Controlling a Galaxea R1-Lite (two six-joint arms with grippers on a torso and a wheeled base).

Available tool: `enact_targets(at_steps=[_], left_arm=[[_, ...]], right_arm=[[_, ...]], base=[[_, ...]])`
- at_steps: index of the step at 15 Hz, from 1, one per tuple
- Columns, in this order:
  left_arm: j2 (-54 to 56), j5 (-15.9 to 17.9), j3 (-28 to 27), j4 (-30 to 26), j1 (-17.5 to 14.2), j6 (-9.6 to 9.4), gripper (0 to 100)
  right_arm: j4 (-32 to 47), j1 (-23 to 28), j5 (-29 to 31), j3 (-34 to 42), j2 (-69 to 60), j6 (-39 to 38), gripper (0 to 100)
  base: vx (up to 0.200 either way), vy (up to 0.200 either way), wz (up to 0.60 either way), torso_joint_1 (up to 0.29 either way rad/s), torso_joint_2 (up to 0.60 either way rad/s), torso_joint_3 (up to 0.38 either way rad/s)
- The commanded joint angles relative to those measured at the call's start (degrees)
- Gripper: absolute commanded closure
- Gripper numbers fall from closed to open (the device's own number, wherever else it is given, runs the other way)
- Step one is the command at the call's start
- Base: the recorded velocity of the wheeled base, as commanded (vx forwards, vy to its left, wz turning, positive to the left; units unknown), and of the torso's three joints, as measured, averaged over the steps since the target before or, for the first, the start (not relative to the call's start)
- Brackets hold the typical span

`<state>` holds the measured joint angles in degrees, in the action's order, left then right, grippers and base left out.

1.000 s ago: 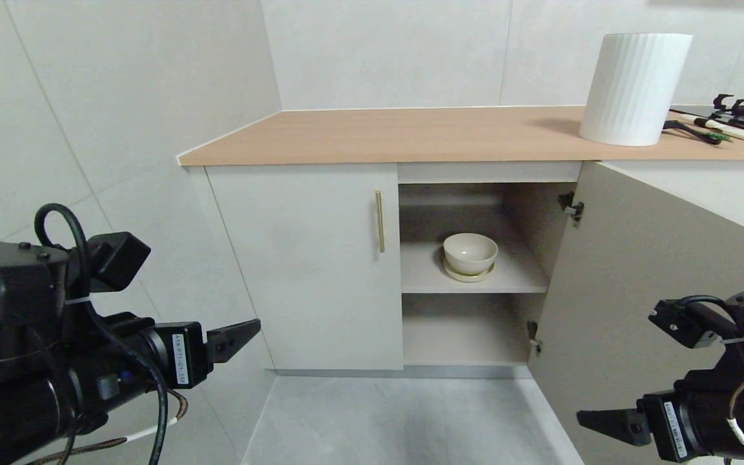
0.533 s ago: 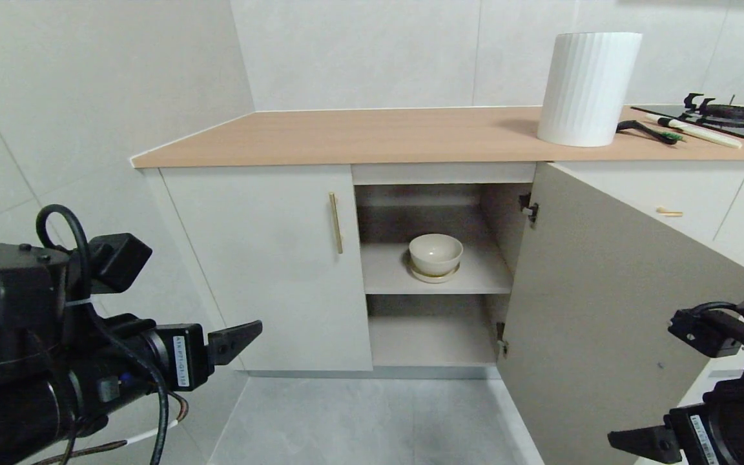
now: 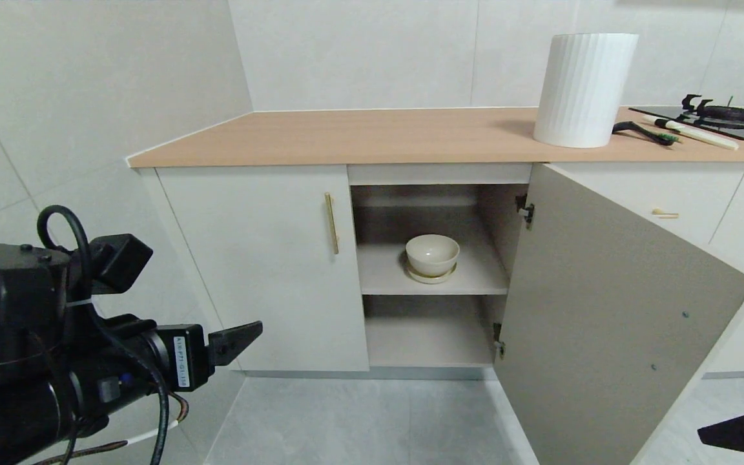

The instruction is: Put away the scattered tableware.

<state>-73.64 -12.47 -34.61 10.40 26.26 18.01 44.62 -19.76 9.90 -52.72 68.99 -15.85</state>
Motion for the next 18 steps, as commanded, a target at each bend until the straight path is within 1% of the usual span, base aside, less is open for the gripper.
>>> enact_targets(at_steps=[1,3,5,7,8,10,12,15,16,18], left_arm=[[-0.10,-0.01,-0.02,0.06,0.02,0.01,0],[-0.10,-0.01,-0.02,0.06,0.02,0.01,0],[-0.18,-0.01,-0.02,0.06,0.02,0.01,0],[-0.18,-0.01,-0.02,0.06,0.02,0.01,0],[-0.18,-0.01,-0.02,0.06,0.02,0.10,0],[-0.10,-0.01,-0.11,0.15,0.02,0.10,0],[-0.10,-0.01,-0.11,0.15,0.02,0.10,0],[-0.01,-0.01,-0.20,0.15,0.02,0.10,0],[-0.01,-0.01,-0.20,0.24,0.02,0.10,0],[0.08,-0.01,-0.28,0.32,0.02,0.10,0]], right_arm=[[1.53,5.52,2.23,-3.17,-0.17,0.38,0],[0.21,13.34,6.71,-3.26,3.52,1.43,0],[-4.72,21.69,6.89,-2.91,7.48,5.30,0],[-10.34,26.70,6.89,-2.56,11.70,5.92,0],[-12.80,27.93,6.80,-2.56,13.45,5.74,0],[-19.31,29.69,5.48,-2.56,17.15,5.30,0],[-23.44,30.31,1.79,-2.56,20.13,3.19,0],[-25.81,29.78,-3.22,-2.47,21.45,0.82,0],[-25.81,28.64,-4.63,-2.47,21.10,0.03,0],[-25.72,26.44,-5.42,-1.94,20.31,-1.55,0]], base=[[0.000,0.000,0.00,0.000,0.00,0.000],[0.000,0.000,0.00,0.000,0.00,0.000],[0.000,0.000,0.00,0.000,0.00,0.000],[0.000,0.000,0.00,0.000,0.00,0.000],[0.000,0.000,0.00,0.000,0.00,0.000],[0.000,0.000,0.00,0.000,0.00,0.000],[0.000,0.000,0.00,0.000,0.00,0.000],[0.000,0.000,0.00,0.000,0.00,0.000],[0.000,0.000,0.00,0.000,0.00,0.000],[0.000,0.000,0.00,0.000,0.00,0.000]])
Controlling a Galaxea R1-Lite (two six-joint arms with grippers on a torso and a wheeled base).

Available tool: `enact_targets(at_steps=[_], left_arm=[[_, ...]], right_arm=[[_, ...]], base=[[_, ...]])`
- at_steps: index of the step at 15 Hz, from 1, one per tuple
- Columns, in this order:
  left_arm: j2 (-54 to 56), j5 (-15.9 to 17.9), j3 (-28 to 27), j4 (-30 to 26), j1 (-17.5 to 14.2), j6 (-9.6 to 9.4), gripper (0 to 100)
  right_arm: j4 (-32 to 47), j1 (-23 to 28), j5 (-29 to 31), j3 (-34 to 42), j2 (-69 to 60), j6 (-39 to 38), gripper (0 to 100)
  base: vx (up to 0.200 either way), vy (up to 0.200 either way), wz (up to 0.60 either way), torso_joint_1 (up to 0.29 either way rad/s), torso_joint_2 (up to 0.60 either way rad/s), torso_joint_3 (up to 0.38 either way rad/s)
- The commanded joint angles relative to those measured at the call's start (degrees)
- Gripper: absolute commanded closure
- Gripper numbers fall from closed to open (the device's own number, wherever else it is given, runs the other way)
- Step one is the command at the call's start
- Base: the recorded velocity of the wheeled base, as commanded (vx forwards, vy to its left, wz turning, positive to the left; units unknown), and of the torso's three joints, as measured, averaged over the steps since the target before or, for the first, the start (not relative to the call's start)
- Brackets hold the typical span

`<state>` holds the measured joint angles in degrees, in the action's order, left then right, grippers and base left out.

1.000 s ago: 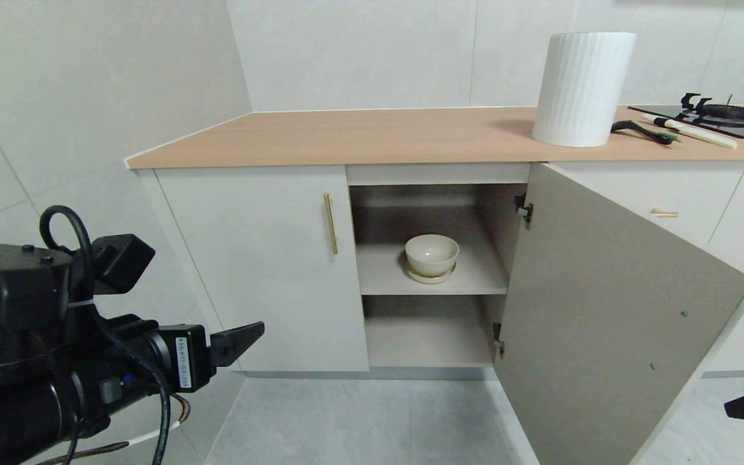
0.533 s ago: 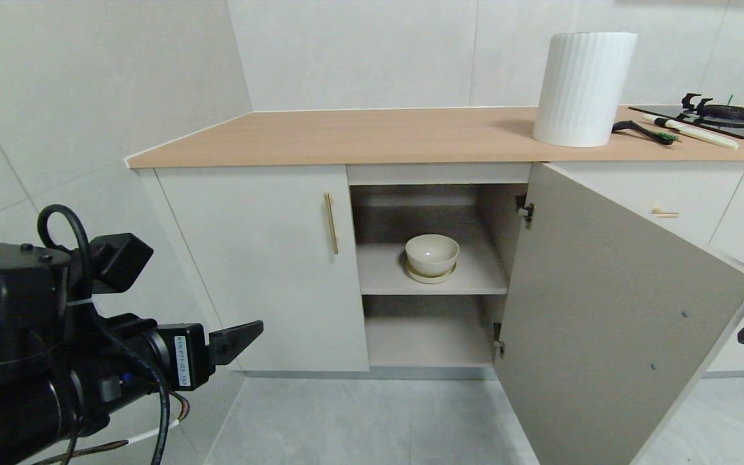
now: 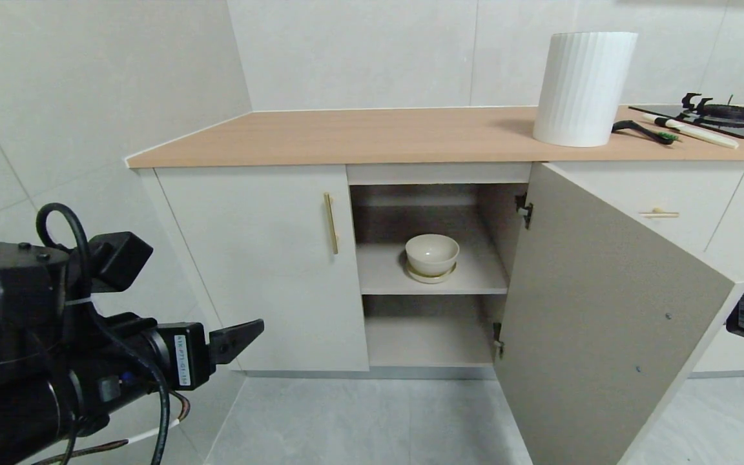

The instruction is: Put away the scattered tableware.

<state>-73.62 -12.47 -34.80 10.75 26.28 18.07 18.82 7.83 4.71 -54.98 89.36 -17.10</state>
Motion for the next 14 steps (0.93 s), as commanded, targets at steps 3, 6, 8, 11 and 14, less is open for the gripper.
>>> enact_targets(at_steps=[3,6,8,11,14], left_arm=[[0.58,0.17,-0.09,1.11,0.00,0.13,0],[0.85,0.69,-0.09,1.11,0.00,0.21,0],[0.76,0.69,-0.09,1.11,0.00,0.21,0],[0.76,0.69,-0.18,1.11,0.00,0.30,0],[0.67,0.69,-0.09,1.11,0.00,0.30,0]], right_arm=[[-0.01,-10.02,-0.22,2.51,-0.76,-2.58,0],[-0.63,-21.63,-0.14,2.07,0.38,-5.92,0],[-4.94,-28.57,0.04,1.10,3.19,-6.98,0],[-9.59,-33.14,0.22,-2.59,10.57,-7.42,0],[-17.94,-33.67,-0.05,-3.64,15.67,-7.15,0]], base=[[0.000,0.000,0.00,0.000,0.00,0.000],[0.000,0.000,0.00,0.000,0.00,0.000],[0.000,0.000,0.00,0.000,0.00,0.000],[0.000,0.000,0.00,0.000,0.00,0.000],[0.000,0.000,0.00,0.000,0.00,0.000]])
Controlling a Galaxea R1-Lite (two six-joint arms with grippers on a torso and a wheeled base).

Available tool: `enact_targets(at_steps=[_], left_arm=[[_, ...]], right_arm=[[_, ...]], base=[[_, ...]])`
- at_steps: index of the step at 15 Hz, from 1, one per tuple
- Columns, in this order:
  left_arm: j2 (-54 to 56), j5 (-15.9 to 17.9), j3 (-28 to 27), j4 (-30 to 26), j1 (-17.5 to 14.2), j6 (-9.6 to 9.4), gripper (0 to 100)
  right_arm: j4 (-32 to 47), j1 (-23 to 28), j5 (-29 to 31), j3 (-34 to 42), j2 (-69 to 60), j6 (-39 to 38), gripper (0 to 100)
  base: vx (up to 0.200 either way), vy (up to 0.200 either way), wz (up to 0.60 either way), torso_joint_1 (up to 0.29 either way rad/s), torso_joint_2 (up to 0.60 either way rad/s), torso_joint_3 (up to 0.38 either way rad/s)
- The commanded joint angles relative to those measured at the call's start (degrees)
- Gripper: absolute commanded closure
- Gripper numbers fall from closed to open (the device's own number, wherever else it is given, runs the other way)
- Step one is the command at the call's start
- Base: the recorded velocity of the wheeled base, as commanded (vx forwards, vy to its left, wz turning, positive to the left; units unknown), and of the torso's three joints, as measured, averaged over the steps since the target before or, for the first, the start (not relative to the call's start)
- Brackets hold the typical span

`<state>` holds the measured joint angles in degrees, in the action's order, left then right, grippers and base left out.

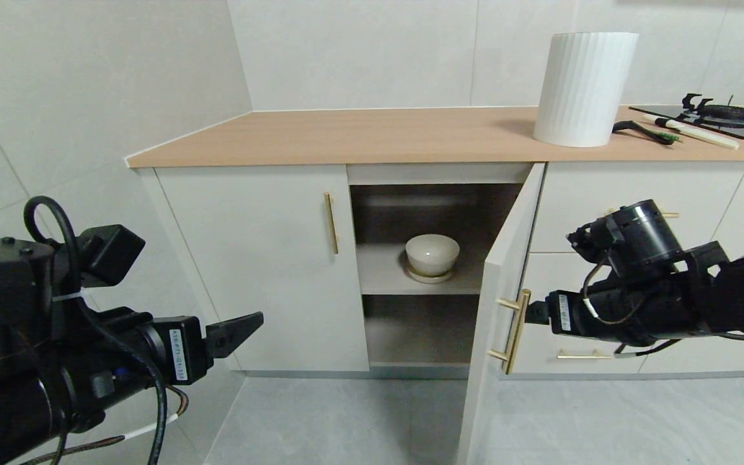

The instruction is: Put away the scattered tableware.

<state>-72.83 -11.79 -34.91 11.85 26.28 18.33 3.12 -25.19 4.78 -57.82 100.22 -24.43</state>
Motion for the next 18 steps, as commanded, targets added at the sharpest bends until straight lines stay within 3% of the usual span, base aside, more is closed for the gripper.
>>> enact_targets(at_steps=[1,9,14,18], left_arm=[[-0.21,0.01,0.02,0.02,0.00,0.03,0],[-0.30,-0.08,0.11,0.37,0.00,-0.23,0],[-0.03,0.01,0.20,0.28,0.00,-0.32,0],[-0.21,0.01,0.20,0.19,0.00,-0.32,0]], right_arm=[[-5.67,-0.65,-0.12,-0.72,6.13,0.44,0],[-17.80,-0.65,-0.30,-1.77,10.96,0.70,0],[-18.59,-0.74,-0.12,-1.95,11.67,0.44,0],[-22.46,-1.45,0.14,-1.42,13.60,0.26,0]], base=[[0.000,0.000,0.00,0.000,0.00,0.000],[0.000,0.000,0.00,0.000,0.00,0.000],[0.000,0.000,0.00,0.000,0.00,0.000],[0.200,0.000,0.00,0.001,0.00,0.004]])
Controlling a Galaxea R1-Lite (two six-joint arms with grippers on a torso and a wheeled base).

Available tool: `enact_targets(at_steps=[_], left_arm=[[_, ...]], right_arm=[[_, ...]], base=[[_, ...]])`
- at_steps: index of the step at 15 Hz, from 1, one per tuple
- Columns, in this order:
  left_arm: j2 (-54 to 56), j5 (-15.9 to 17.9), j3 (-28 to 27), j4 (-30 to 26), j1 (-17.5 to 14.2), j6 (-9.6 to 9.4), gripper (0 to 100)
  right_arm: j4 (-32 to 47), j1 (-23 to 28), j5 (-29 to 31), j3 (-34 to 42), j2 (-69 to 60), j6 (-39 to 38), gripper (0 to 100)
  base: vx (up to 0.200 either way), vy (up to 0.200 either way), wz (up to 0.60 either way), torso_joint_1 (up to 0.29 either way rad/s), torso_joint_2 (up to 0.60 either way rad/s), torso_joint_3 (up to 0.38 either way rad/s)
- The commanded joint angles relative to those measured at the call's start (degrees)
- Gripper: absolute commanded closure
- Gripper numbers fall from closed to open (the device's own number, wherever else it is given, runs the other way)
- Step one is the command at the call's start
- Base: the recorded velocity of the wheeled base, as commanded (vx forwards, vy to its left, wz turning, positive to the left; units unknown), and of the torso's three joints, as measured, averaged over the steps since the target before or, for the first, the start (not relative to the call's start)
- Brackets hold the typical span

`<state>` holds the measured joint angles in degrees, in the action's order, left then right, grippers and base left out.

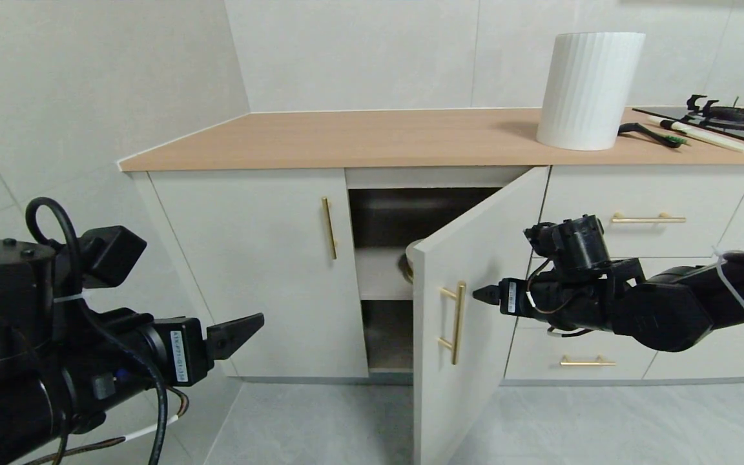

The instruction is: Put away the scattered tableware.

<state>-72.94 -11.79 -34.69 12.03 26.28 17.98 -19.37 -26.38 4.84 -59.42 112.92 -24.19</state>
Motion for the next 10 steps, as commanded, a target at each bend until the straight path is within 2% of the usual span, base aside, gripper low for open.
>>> enact_targets(at_steps=[1,2,5,10], left_arm=[[-0.10,0.01,-0.02,0.01,0.00,0.04,0],[-0.19,0.01,-0.02,0.01,0.00,0.04,0],[-0.28,0.10,0.07,-0.08,0.00,0.04,0],[-0.28,0.01,0.07,0.01,0.00,0.04,0]], right_arm=[[-0.05,-0.51,0.08,0.18,0.98,-0.07,0],[-0.14,-0.69,0.08,0.18,0.98,-0.25,0],[-0.40,-1.48,-0.01,-0.70,2.04,-3.59,0],[-12.18,-1.57,0.17,-3.34,7.84,-11.41,0]], base=[[0.200,0.000,0.00,0.012,0.00,-0.002],[0.200,0.000,0.00,0.012,0.00,-0.007],[0.000,0.000,0.00,0.000,0.00,0.000],[0.000,0.000,0.00,0.000,0.00,0.000]])
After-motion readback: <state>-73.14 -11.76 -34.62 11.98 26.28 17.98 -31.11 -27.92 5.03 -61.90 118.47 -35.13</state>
